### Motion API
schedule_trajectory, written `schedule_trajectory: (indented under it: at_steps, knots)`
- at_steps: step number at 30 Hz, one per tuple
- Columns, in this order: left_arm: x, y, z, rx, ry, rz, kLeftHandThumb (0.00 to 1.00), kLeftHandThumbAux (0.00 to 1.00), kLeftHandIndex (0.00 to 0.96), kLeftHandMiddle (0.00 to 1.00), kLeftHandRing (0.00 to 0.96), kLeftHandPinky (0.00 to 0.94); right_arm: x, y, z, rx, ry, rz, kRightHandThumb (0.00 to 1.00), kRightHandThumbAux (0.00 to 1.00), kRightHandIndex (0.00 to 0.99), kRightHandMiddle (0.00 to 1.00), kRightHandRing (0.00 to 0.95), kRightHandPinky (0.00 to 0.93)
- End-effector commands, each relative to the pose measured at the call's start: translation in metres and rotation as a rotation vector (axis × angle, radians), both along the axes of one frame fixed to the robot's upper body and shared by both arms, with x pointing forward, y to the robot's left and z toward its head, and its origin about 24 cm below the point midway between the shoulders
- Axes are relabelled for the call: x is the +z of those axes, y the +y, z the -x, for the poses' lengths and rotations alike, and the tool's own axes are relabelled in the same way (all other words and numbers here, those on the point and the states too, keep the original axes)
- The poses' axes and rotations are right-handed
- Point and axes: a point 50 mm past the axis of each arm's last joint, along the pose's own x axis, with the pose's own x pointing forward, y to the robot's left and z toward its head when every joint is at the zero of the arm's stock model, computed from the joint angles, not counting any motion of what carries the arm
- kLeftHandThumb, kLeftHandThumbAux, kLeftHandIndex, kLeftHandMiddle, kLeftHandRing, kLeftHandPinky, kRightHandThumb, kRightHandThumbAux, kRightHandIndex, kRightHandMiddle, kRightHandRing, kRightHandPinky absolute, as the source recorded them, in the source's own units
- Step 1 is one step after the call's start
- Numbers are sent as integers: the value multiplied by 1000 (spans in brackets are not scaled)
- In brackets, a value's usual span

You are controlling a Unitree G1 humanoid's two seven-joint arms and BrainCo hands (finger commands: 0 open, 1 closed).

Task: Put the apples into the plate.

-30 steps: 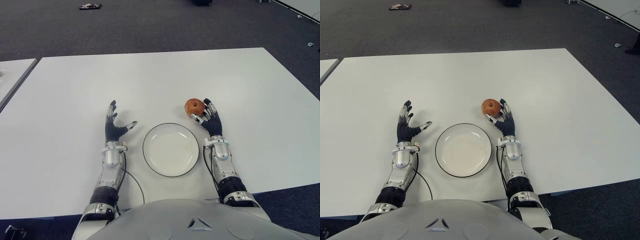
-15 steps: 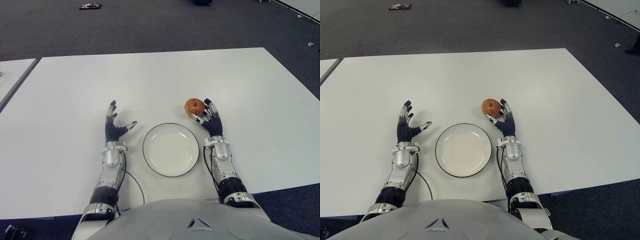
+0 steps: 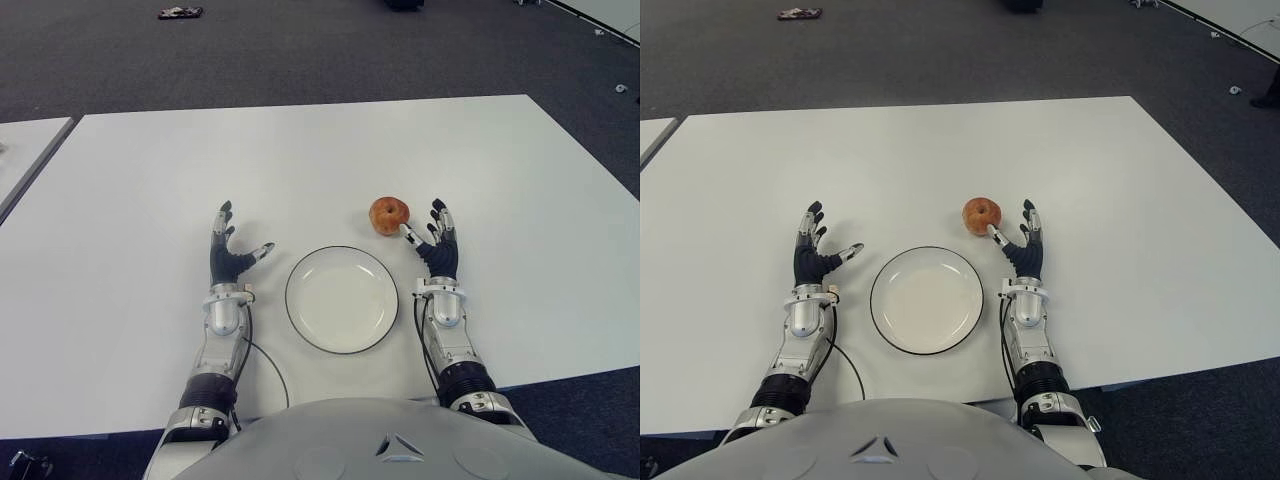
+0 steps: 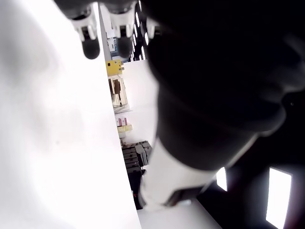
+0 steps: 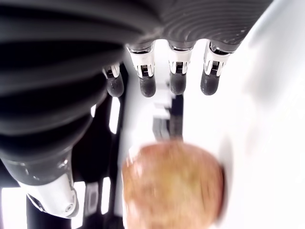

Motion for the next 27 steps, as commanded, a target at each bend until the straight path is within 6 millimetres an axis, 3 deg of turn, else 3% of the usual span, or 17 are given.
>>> schedule_trajectory:
  at_steps: [1,27]
  knots:
    - [-2,-1,0,-13,19,-2,0,515,0,0,0,0,-9,4,-1,10,63,3,201,701,0,8,23,59]
    - [-1,-3,2,-8,12,-2,0,515,0,0,0,0,-20,38,-39,280,227,-55,193,685,0,2,19,60]
